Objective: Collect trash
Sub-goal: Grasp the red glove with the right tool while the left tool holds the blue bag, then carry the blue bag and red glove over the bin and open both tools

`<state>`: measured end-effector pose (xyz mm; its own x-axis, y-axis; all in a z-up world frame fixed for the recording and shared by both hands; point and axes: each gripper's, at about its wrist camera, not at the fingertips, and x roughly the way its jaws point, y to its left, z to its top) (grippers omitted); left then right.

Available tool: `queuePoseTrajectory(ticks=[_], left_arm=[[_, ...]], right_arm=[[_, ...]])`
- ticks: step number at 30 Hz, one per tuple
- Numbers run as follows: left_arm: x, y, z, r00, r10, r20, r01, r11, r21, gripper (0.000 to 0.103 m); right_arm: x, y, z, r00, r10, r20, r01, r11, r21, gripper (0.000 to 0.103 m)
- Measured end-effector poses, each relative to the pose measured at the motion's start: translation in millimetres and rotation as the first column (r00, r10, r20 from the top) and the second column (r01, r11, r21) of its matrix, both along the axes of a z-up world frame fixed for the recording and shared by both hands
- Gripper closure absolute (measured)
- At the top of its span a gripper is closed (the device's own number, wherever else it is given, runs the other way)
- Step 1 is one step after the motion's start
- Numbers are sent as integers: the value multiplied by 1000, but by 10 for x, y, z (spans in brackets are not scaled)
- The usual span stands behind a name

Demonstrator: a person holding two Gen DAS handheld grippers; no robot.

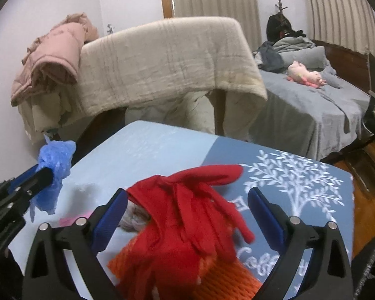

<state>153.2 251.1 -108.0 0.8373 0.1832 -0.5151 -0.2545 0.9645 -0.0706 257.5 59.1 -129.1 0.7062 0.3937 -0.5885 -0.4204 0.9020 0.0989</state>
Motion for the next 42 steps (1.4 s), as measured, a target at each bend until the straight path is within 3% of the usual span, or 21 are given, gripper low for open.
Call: queuePoseTrajectory(ticks=[5, 6, 8, 10, 11, 13, 15, 28, 42], left_arm=[[-16, 97, -86, 1000, 24, -20, -24, 1000, -7, 76], [-18, 107, -96, 999, 26, -22, -26, 1000, -5, 76], [-21, 124, -104, 999, 29, -22, -29, 1000, -7, 76], [-11, 135, -107, 999, 31, -23, -31, 999, -10, 76], [-4, 138, -107, 999, 31, -23, -32, 999, -12, 76], [5, 135, -104, 999, 32, -24, -32, 999, -13, 76], [5, 136, -101, 999, 29, -23, -29, 1000, -11, 76], [-111, -229, 134, 1000, -27, 7, 27, 1000, 7, 76], [-293, -849, 373, 990, -134, 32, 134, 991, 10, 76]], right_arm=[[177, 109, -168, 998, 3, -60, -6, 999, -41, 9], [197, 110, -192, 998, 4, -68, -7, 999, -42, 14], [254, 107, -248, 995, 19, -101, -22, 999, -32, 28], [302, 98, -300, 985, 64, -158, -65, 998, 2, 59], [309, 102, -314, 981, 78, -176, -77, 997, 13, 63], [295, 80, -316, 978, 99, -184, -97, 995, 21, 87], [270, 45, -277, 978, 112, -178, -107, 994, 38, 94], [-130, -376, 388, 993, 115, -25, -111, 985, 133, 97], [-567, -1002, 688, 999, 50, 14, -52, 987, 155, 97]])
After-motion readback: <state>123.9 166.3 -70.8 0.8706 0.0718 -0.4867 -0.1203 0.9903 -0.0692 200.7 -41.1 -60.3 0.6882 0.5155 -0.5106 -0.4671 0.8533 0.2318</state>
